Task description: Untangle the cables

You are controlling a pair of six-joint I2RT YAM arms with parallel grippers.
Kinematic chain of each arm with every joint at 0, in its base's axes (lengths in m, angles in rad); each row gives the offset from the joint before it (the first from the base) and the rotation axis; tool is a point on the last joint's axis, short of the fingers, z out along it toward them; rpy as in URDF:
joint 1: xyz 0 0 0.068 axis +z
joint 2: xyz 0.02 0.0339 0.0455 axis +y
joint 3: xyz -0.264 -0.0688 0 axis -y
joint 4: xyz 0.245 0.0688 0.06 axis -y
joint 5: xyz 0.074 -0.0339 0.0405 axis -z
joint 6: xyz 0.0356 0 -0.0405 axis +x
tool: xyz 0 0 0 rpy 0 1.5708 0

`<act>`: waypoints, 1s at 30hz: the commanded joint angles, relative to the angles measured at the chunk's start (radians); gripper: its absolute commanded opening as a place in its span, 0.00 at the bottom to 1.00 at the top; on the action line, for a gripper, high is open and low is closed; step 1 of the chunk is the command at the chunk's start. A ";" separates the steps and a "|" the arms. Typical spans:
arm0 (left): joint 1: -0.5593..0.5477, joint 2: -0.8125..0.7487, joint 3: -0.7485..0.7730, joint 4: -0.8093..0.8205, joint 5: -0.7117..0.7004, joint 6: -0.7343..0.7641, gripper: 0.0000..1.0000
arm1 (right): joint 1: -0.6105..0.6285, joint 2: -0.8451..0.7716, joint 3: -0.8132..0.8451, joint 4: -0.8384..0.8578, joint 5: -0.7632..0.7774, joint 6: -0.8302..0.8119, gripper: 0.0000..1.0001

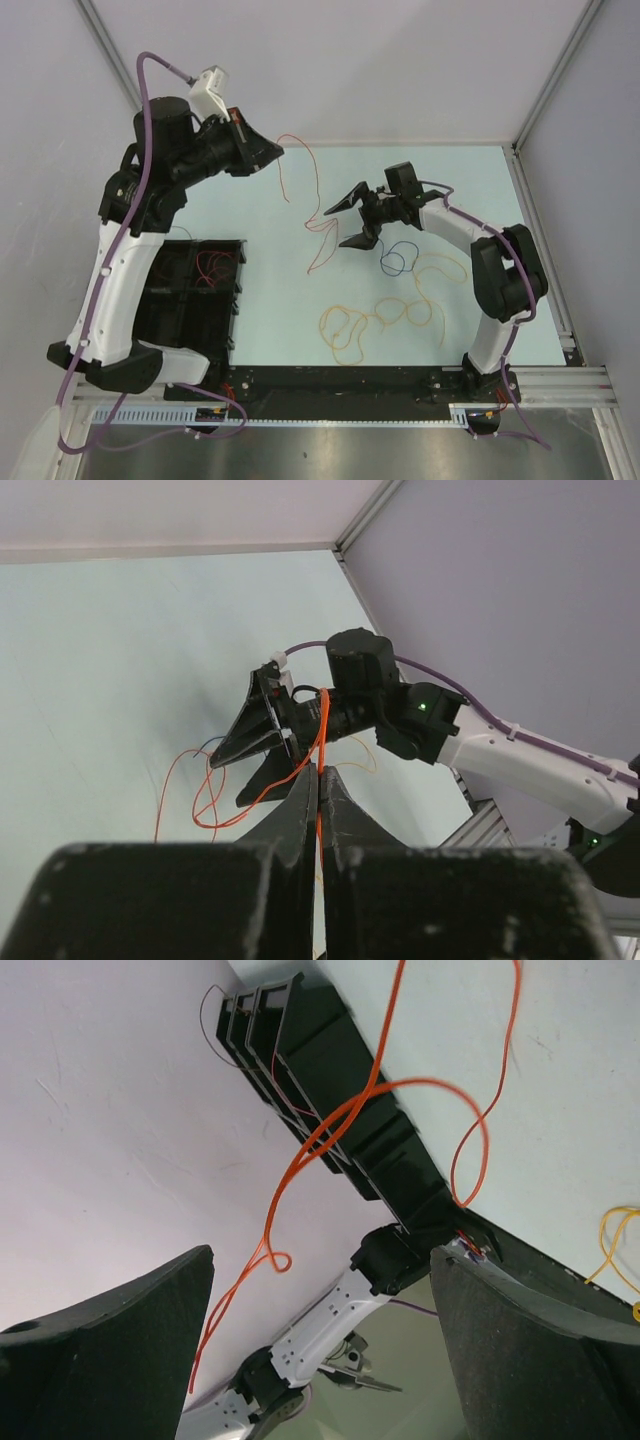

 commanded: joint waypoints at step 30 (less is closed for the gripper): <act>0.002 -0.049 -0.070 -0.017 0.000 0.027 0.00 | 0.053 0.069 0.136 0.411 -0.049 0.142 0.00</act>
